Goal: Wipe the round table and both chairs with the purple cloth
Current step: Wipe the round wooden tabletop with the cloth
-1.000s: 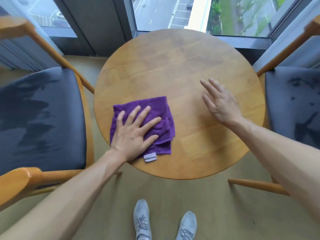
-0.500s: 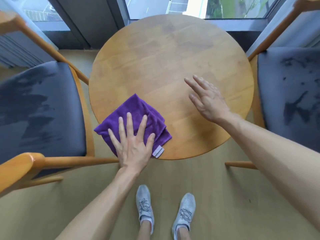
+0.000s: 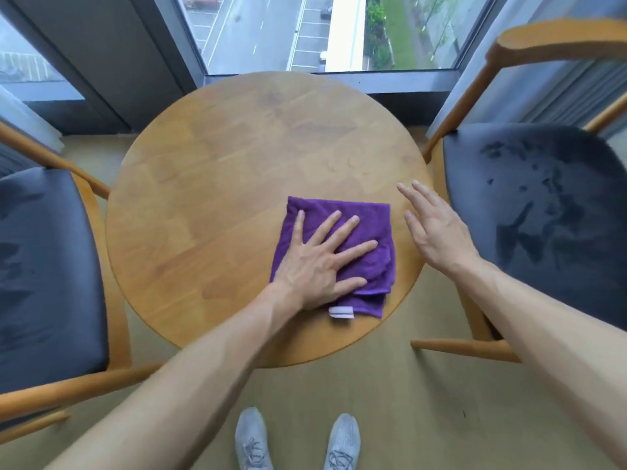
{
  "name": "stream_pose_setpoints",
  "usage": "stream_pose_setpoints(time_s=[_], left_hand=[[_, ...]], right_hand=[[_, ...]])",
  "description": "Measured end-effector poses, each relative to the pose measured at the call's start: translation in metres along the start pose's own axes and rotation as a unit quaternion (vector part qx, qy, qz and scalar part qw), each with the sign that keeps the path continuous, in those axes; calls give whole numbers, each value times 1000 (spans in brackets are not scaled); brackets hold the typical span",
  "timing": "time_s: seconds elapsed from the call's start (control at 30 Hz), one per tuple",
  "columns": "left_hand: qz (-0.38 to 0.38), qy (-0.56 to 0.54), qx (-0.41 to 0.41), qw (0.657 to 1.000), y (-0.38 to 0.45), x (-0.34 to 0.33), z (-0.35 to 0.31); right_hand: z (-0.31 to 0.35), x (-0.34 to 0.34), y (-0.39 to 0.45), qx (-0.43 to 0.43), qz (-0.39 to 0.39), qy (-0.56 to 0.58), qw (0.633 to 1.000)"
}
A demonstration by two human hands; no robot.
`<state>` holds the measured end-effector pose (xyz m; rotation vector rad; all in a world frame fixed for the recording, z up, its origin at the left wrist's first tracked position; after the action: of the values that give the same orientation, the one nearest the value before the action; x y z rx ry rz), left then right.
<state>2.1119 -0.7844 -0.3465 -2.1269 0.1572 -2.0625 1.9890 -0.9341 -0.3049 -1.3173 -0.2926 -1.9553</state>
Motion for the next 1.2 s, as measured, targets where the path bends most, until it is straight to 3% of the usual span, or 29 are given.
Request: stream_pose_setpoints(time_s=[0.13,0.23,0.33,0.43,0.5,0.57,0.6,0.67,0.73,0.9,1.0,1.2], left_hand=[[26,-62,220,973,25,2,104],[16,-106,294,950,35,5,96],[13,-109,267,957,47,14,49],[14,-131,146,980,58,22,-5],[-34,-237,92,967,53,44,9],[-93,-310,138,936,34,56,75],[-84,-270,182,942,20,53,117],[-10,-166,262,951,-16,29,192],[63,-130,281,949,-42,7,227],[28,-105,266,958,-42,-4,226],[23,-99,257,961,-44,-9,229],[6,-57,251,966,-41,-2,230]], right_hand=[[-12,11,1,-1,-22,6,1000],[-6,8,5,8,-23,15,1000],[18,0,12,30,-27,29,999],[47,-13,16,61,-48,39,996],[56,-27,17,30,-51,46,997],[63,-47,19,-20,-38,2,999],[70,-59,21,-41,-29,-40,998],[85,-78,30,-86,-14,-113,990],[103,-90,39,-122,-7,-143,982],[148,-114,2,-41,-26,-142,989],[130,-117,-38,-9,-36,-160,986],[61,-82,-24,-103,-37,-175,978]])
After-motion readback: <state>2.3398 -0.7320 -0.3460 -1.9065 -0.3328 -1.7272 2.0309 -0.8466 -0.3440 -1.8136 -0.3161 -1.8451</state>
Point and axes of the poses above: each hand's wrist, its own y-axis towards the middle knuckle, its own x-axis out of the back of the hand, z = x × y, the point moved 8 cm from there along y, towards the middle knuckle, and after that the axes turned 6 degrees about z, right-handed, at the moved point
